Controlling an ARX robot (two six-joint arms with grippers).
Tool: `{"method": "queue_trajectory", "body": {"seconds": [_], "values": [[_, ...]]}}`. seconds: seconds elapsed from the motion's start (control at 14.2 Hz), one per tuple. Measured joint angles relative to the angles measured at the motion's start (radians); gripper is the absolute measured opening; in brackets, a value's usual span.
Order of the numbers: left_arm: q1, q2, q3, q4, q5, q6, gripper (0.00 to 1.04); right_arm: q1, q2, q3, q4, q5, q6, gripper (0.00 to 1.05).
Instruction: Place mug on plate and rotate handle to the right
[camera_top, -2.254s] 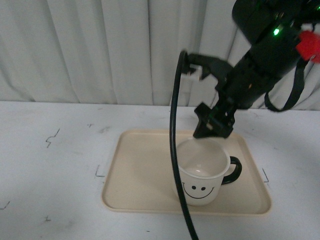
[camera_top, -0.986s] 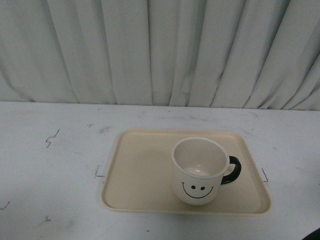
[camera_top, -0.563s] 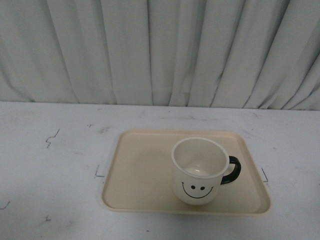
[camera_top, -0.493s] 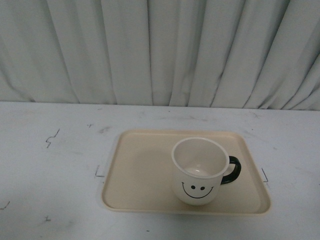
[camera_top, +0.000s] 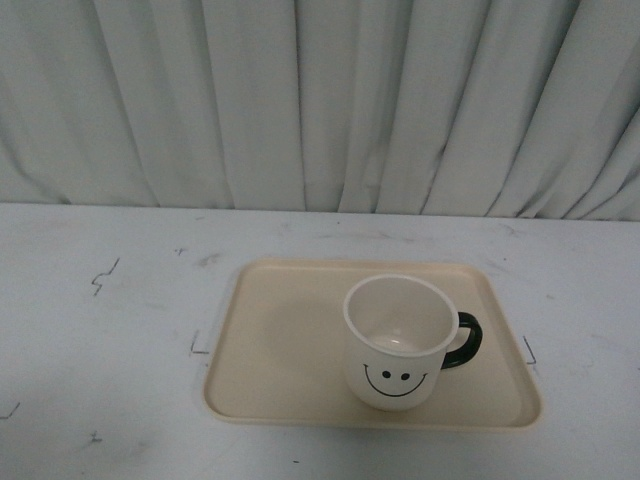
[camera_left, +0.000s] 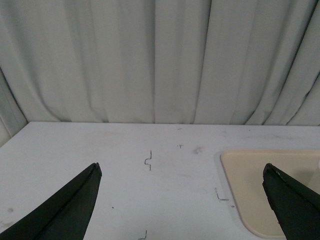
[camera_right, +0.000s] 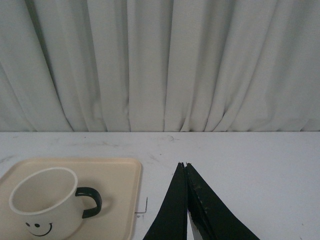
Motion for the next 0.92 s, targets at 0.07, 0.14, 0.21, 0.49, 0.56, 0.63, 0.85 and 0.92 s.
{"method": "queue_trajectory", "body": {"seconds": [0.07,0.14,0.21,0.49,0.56,0.63,0.85,0.92], "values": [[0.0,0.0,0.0,0.0,0.0,0.0,0.98,0.0,-0.031,0.0,-0.029,0.0,0.0,0.02],[0.0,0.0,0.0,0.0,0.0,0.0,0.98,0.0,-0.051,0.0,-0.05,0.0,0.0,0.02],[0.0,0.0,0.0,0.0,0.0,0.0,0.98,0.0,-0.076,0.0,-0.075,0.0,0.0,0.02],[0.0,0.0,0.0,0.0,0.0,0.0,0.98,0.0,-0.148,0.0,-0.146,0.0,0.0,0.02],[0.0,0.0,0.0,0.0,0.0,0.0,0.98,0.0,-0.155,0.0,-0.158,0.0,0.0,0.02],[0.0,0.0,0.0,0.0,0.0,0.0,0.98,0.0,-0.175,0.001,-0.188,0.0,0.0,0.02],[0.0,0.0,0.0,0.0,0.001,0.0,0.98,0.0,-0.316,0.003,-0.316,0.0,0.0,0.02],[0.0,0.0,0.0,0.001,0.0,0.0,0.98,0.0,-0.315,0.0,-0.329,-0.001,0.0,0.02]]}}
